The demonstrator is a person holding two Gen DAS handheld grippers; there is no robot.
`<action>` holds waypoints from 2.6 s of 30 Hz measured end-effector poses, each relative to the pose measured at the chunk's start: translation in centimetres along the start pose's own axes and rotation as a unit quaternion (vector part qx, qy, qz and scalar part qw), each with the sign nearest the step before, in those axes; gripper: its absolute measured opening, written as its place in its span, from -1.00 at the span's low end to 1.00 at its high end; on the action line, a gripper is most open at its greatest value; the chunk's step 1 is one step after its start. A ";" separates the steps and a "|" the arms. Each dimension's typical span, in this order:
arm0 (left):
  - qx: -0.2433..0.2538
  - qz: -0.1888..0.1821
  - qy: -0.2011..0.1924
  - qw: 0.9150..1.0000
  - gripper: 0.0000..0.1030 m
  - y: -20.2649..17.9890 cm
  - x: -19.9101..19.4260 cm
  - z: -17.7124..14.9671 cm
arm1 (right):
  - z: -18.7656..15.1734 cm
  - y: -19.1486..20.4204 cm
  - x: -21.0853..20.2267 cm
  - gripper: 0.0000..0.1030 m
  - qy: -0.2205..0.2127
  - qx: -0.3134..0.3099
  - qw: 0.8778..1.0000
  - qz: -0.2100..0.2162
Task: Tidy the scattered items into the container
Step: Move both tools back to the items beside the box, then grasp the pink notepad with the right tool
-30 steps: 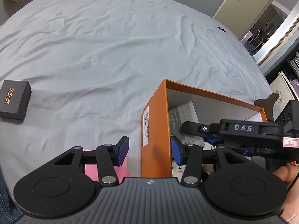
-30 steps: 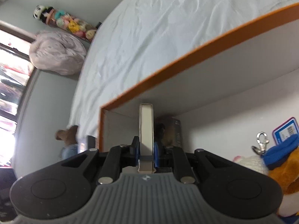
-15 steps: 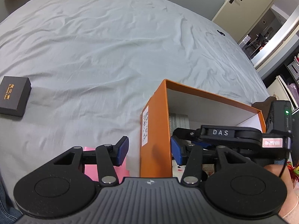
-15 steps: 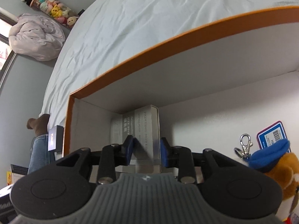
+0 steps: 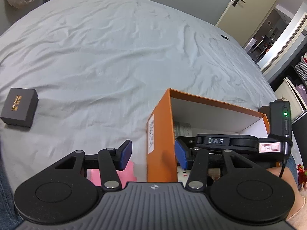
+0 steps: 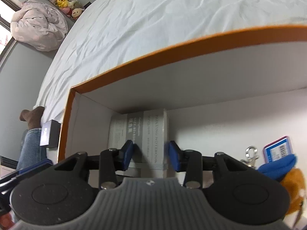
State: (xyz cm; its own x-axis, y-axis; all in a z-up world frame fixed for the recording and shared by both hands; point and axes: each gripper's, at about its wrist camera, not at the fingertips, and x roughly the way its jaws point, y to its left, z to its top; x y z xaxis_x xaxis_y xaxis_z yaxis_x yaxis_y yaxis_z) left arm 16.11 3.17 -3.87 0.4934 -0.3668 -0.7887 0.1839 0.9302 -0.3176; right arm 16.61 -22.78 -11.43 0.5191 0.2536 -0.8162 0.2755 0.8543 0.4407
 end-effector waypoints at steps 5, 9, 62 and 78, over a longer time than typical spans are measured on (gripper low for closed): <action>-0.010 0.021 0.013 1.000 0.11 1.6 -0.9 -0.3 | -0.6 1.2 -2.7 -0.13 -0.039 -0.039 0.998 -0.027; -0.022 0.044 0.045 0.998 0.11 3.5 -1.7 -0.6 | -1.3 2.5 -5.8 -0.12 -0.081 -0.073 0.994 -0.026; -0.068 0.090 0.089 0.990 0.11 14.2 -4.6 -4.1 | -6.9 20.8 11.3 0.72 0.278 -0.364 0.873 -0.168; -0.073 0.086 0.088 0.990 0.05 14.0 -4.7 -4.3 | -3.6 21.1 7.6 -0.72 0.249 -0.267 0.931 -0.030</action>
State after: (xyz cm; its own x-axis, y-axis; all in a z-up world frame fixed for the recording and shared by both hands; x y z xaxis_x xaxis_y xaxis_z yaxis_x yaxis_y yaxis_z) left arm 12.71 17.83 -6.89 0.3489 -0.2121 -0.9128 -0.0203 0.9721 -0.2337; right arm 23.45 -1.14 -9.68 0.0394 0.2628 -0.9640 -0.2177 0.9439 0.2484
